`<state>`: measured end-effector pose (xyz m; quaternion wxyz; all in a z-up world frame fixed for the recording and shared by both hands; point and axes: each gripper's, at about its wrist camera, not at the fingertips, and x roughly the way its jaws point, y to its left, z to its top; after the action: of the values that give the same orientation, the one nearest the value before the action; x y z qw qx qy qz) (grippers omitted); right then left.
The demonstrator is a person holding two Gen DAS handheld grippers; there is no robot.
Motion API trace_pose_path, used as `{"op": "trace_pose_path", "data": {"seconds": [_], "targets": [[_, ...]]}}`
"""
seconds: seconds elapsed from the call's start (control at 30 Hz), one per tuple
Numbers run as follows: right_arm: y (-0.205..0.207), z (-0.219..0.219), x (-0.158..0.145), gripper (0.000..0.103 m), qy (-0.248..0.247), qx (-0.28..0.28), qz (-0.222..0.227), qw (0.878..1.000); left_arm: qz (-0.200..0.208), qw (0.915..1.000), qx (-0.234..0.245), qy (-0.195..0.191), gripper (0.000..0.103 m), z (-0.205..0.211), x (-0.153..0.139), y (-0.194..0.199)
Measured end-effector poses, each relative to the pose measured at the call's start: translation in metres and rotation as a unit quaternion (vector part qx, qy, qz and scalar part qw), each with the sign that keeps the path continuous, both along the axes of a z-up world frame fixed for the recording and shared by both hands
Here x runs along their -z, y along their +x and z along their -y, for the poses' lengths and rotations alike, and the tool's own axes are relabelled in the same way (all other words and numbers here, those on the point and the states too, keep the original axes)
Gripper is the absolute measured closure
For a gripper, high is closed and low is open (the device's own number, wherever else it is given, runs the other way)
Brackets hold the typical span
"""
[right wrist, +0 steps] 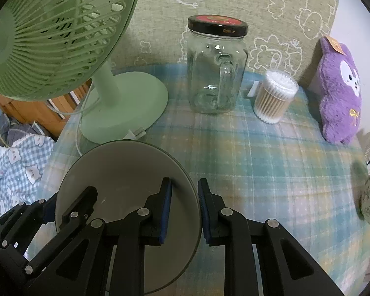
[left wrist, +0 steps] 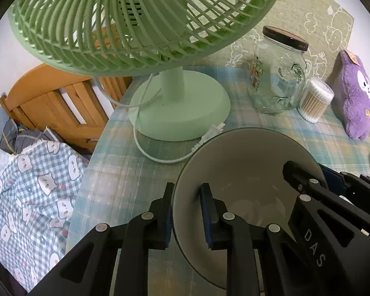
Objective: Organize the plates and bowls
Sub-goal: 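Lift the glass plate away from the fan base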
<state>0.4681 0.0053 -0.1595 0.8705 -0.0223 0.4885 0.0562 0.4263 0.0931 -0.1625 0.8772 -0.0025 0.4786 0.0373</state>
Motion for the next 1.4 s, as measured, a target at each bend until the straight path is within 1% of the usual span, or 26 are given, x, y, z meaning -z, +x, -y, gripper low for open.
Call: {"op": "trace_pose_path", "data": {"seconds": [0.43, 0.83, 1.1, 1.4], "targets": [[-0.033, 0.016, -0.035, 0.078, -0.002, -0.001, 0.015, 1.000, 0.013, 0.9999, -0.007, 0.000, 0.084, 0.014, -0.030, -0.027], [-0.079, 0.040, -0.078, 0.078, -0.004, -0.006, 0.037, 0.999, 0.029, 0.9995, -0.011, -0.003, 0.084, 0.035, -0.068, -0.063], [-0.118, 0.058, -0.112, 0.078, 0.005, -0.007, 0.057, 0.998, 0.050, 0.9987, -0.013, 0.003, 0.084, 0.052, -0.101, -0.096], [-0.166, 0.074, -0.140, 0.078, 0.011, -0.002, 0.070, 0.998, 0.064, 0.9978, -0.012, 0.007, 0.084, 0.071, -0.126, -0.140]]}}
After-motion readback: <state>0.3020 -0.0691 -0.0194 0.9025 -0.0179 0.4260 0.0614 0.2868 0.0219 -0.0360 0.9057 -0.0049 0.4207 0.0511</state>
